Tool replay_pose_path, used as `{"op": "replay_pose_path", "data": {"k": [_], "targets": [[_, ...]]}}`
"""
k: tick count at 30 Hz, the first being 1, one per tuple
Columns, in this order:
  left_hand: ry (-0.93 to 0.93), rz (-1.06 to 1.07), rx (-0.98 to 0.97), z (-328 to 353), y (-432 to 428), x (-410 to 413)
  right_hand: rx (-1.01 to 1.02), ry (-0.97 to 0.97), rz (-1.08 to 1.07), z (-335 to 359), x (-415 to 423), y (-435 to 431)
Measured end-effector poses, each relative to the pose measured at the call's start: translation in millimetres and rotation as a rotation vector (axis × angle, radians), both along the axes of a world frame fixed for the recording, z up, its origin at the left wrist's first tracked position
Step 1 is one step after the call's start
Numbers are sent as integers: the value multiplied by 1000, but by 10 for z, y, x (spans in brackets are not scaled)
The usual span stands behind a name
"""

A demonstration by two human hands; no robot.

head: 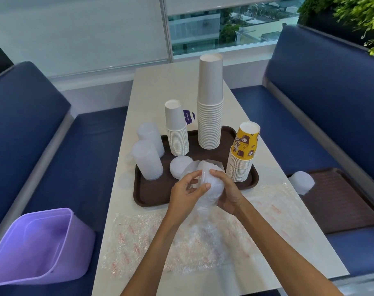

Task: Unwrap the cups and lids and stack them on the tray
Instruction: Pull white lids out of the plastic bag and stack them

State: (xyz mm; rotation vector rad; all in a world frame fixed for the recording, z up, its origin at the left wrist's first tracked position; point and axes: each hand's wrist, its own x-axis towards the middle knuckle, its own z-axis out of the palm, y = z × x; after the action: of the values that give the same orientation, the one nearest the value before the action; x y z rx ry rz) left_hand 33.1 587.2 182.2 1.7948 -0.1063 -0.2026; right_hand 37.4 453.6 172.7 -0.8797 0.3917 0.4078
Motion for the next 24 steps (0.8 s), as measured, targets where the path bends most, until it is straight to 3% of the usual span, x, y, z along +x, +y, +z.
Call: {"op": "replay_pose_path", "data": {"k": [24], "targets": [[94, -83, -85, -63, 61, 104, -77, -33, 110, -67, 29, -83]]}}
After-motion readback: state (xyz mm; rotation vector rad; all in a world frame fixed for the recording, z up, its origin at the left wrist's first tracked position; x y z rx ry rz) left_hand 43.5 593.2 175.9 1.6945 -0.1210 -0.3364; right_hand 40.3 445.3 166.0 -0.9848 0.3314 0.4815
